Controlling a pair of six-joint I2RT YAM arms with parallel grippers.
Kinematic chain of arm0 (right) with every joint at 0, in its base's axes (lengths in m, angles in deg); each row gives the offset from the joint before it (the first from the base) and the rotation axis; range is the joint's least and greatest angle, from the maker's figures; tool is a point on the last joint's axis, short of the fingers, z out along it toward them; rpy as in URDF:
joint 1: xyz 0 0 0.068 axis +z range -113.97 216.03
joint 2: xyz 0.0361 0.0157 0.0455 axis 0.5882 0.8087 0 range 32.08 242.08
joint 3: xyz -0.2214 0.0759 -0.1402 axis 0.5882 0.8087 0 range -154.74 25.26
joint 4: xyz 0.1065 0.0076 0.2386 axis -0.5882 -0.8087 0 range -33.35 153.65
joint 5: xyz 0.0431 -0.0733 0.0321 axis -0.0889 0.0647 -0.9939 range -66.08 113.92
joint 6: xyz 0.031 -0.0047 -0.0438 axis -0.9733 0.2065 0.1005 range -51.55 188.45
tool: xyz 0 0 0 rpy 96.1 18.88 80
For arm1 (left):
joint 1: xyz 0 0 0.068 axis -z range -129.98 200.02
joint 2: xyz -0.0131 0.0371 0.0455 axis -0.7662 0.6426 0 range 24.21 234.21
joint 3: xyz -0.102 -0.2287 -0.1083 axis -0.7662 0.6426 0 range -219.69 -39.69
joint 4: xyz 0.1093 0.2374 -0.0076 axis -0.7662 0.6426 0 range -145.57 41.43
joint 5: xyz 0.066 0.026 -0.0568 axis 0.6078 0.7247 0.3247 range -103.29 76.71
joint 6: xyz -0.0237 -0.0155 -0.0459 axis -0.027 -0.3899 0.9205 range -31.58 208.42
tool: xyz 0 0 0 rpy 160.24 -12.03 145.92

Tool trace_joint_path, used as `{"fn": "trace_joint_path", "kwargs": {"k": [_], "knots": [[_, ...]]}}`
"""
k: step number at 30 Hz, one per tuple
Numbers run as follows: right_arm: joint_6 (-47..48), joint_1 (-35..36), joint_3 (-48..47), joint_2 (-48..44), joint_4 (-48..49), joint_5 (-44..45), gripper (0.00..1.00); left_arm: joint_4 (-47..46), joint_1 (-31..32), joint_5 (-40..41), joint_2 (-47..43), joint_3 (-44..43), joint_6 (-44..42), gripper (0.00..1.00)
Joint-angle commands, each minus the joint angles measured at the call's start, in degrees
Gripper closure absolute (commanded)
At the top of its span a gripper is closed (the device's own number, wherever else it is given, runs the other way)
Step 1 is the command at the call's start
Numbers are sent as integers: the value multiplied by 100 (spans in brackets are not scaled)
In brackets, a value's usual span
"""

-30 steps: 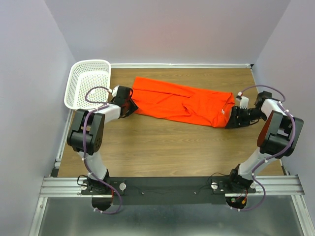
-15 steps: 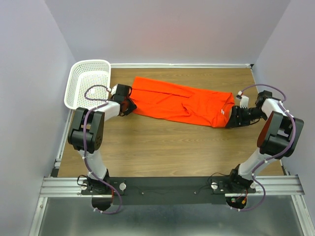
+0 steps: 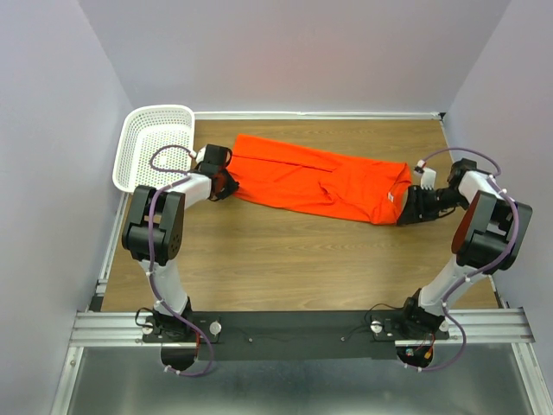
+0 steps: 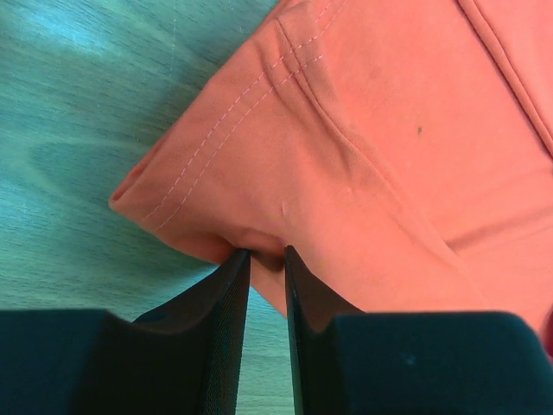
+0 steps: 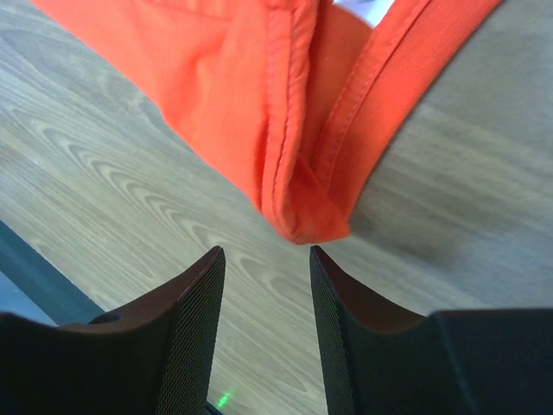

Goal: Fold and stack the t-shirts
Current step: Fold the tshirt

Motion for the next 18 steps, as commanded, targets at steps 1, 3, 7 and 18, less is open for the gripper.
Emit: {"fn": "trace_joint_path", "kwargs": {"k": [1, 3, 7, 18], "knots": [[-23, -53, -359, 165, -51, 18, 49, 364, -82, 40, 220, -20, -157, 69], [-49, -53, -455, 165, -51, 27, 49, 364, -82, 32, 220, -20, -158, 69], [-75, -53, -561, 165, -51, 71, 49, 355, -91, 5, 220, -11, -175, 69], [-93, -44, -570, 727, -60, -245, 54, 355, -117, -30, 247, -55, -219, 69]]}}
